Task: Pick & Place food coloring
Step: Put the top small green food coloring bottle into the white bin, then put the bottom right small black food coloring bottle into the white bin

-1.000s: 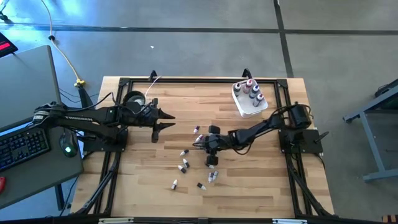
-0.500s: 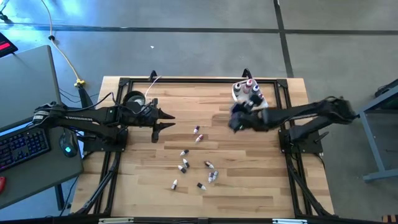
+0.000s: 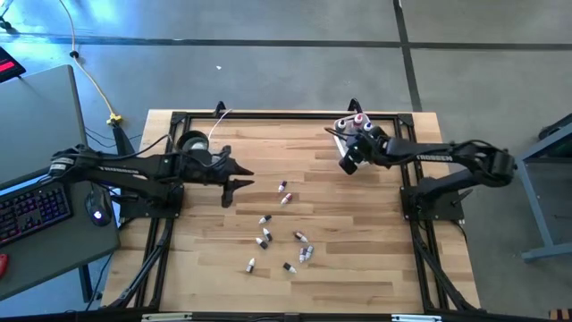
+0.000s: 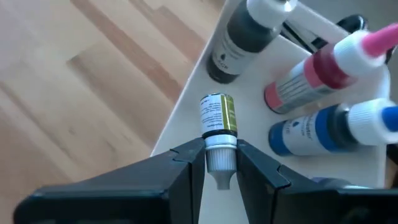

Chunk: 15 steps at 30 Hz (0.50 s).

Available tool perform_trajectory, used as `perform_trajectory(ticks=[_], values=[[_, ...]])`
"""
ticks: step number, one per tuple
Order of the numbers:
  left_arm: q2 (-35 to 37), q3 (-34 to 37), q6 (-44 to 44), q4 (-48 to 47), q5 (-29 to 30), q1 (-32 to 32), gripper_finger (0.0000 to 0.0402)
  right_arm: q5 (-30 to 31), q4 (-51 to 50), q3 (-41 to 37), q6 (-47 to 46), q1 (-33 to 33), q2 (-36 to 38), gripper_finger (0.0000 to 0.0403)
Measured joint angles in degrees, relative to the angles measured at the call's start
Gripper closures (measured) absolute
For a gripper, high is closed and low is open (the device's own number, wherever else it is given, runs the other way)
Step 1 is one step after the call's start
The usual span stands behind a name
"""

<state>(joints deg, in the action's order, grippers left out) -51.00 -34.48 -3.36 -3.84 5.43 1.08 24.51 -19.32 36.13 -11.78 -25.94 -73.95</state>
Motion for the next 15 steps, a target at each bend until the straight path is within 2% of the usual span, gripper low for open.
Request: perform_trajectory(ticks=[3, 7, 15], values=[[-1.4, 0.0, 0.0, 0.8, 0.8, 0.0, 0.0284, 0.7, 4.2, -2.1, 0.9, -1.0, -0.4, 0.0326], [-1.8, 0.0, 0.0, 1.3, 2.2, 0.0, 0.0284, -2.0, 5.3, -2.1, 1.8, -1.9, -0.4, 0.0321], [-1.8, 0.0, 0.0, 1.5, 3.1, 0.0, 0.0284, -2.4, 5.1, 1.5, 3.3, -0.3, -0.4, 0.0281]])
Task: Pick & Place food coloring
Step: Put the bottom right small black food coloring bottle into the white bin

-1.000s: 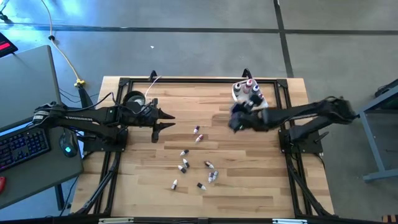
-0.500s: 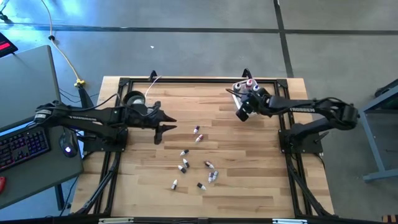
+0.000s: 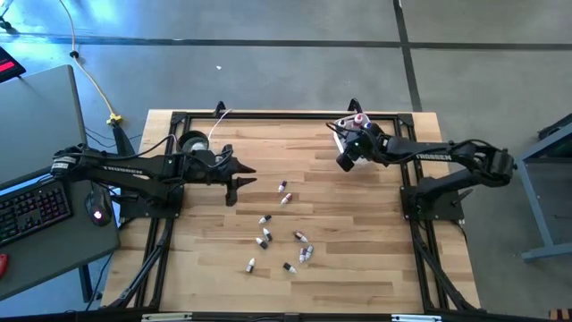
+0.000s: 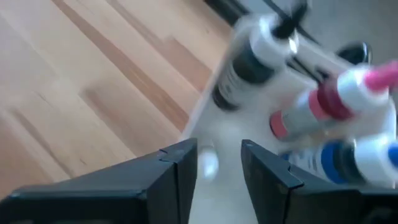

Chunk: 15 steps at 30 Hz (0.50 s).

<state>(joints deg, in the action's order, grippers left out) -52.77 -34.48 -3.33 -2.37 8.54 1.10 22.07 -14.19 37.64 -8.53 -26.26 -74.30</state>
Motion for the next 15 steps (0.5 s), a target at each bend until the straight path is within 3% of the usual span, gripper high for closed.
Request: perform_trajectory(ticks=[6, 10, 15], values=[[0.0, 0.0, 0.0, -0.3, 0.0, 0.0, 0.0284, -6.0, 1.4, 6.0, 0.2, 6.4, 0.0, 0.0269], [0.0, 0.0, 0.0, -0.3, 0.1, 0.0, 0.0284, -10.5, 6.9, 6.5, -0.5, 14.7, -0.2, 0.0269], [0.0, 0.0, 0.0, -0.3, 0.2, 0.0, 0.0284, -15.5, 15.1, 6.5, -5.4, 26.7, -5.5, 0.0269]])
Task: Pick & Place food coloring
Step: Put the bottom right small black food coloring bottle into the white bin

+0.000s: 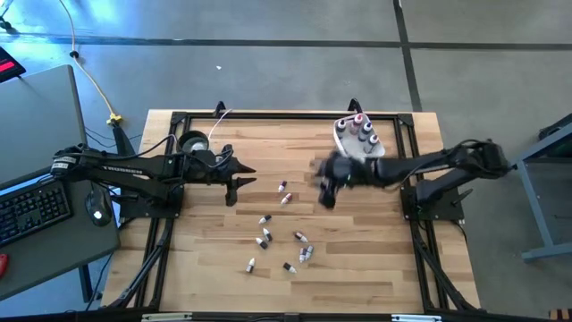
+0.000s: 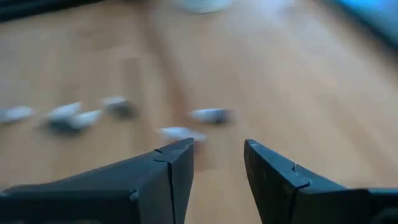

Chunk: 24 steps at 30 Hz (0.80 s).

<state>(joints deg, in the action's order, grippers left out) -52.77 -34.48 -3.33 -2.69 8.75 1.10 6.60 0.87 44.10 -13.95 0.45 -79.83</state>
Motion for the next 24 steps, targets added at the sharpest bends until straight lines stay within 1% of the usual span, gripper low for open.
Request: perform_trajectory(ticks=[4, 7, 8, 11, 16, 18, 21, 24], values=[[0.0, 0.0, 0.0, 0.0, 0.0, 0.0, 0.0284, -6.8, 8.5, 0.6, -4.3, 7.7, -7.7, 0.0269], [0.0, 0.0, 0.0, 0.0, 0.0, 0.0, 0.0284, -9.8, 7.8, 3.6, -11.1, 11.4, -13.7, 0.0269], [0.0, 0.0, 0.0, 0.0, 0.0, 0.0, 0.0284, -10.0, 6.7, 5.0, -12.6, 12.2, -15.6, 0.0269], [0.0, 0.0, 0.0, 0.0, 0.0, 0.0, 0.0284, -10.0, 0.8, 10.5, -12.9, 13.7, -20.9, 0.0269], [0.0, 0.0, 0.0, 0.0, -0.1, 0.0, 0.0284, -9.5, -15.4, 21.7, -13.1, 14.4, -28.4, 0.0269], [0.0, 0.0, 0.0, 0.0, -0.4, 0.0, 0.0284, -8.4, -20.3, 25.1, -13.1, 14.3, -30.9, 0.0269], [0.0, 0.0, 0.0, 0.0, -1.0, 0.0, 0.0284, -7.3, -23.9, 28.2, -13.1, 14.3, -33.8, 0.0269], [0.0, 0.0, 0.0, 0.0, -2.1, 0.0, 0.0284, -7.4, -23.9, 28.9, -13.1, 14.3, -35.4, 0.0269]])
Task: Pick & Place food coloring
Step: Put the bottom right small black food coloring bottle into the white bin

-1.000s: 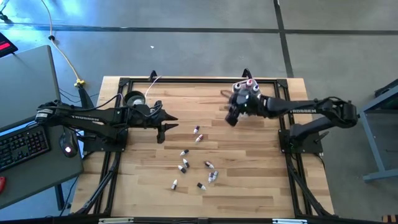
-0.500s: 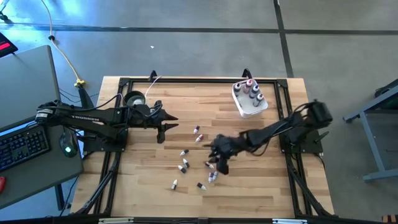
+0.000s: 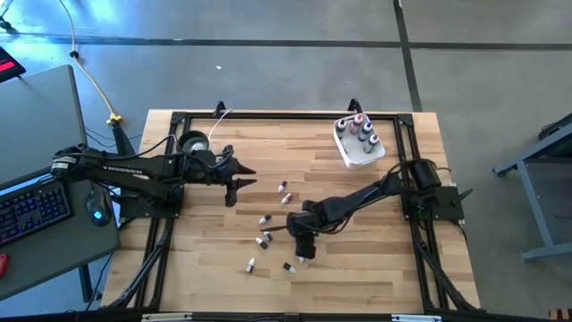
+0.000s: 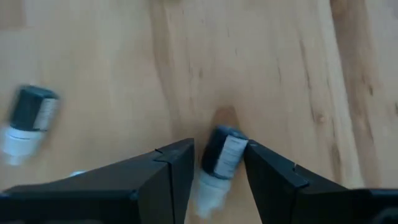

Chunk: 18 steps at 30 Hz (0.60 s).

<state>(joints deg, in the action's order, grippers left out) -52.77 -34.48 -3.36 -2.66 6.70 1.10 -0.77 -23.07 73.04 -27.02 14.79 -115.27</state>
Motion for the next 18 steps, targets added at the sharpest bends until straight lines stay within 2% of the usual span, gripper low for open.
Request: perform_trajectory(ticks=[5, 12, 15, 18], values=[[0.0, 0.0, 0.0, 0.0, -0.2, 0.0, 0.0284, -0.2, -1.2, 0.0, 0.0, -0.1, -0.3, 0.0283], [0.0, 0.0, 0.0, 0.0, -0.2, 0.0, 0.0284, 0.2, -2.6, 0.0, 1.2, -1.1, -0.1, 0.0342], [0.0, 0.0, 0.0, 0.0, -0.2, 0.0, 0.0284, -1.3, -3.6, 0.6, 1.7, -2.1, 0.3, 0.0346], [0.0, 0.0, 0.0, 0.1, -0.1, 0.0, 0.0284, -0.6, -9.6, 2.3, 3.5, -3.5, 2.5, 0.0334]])
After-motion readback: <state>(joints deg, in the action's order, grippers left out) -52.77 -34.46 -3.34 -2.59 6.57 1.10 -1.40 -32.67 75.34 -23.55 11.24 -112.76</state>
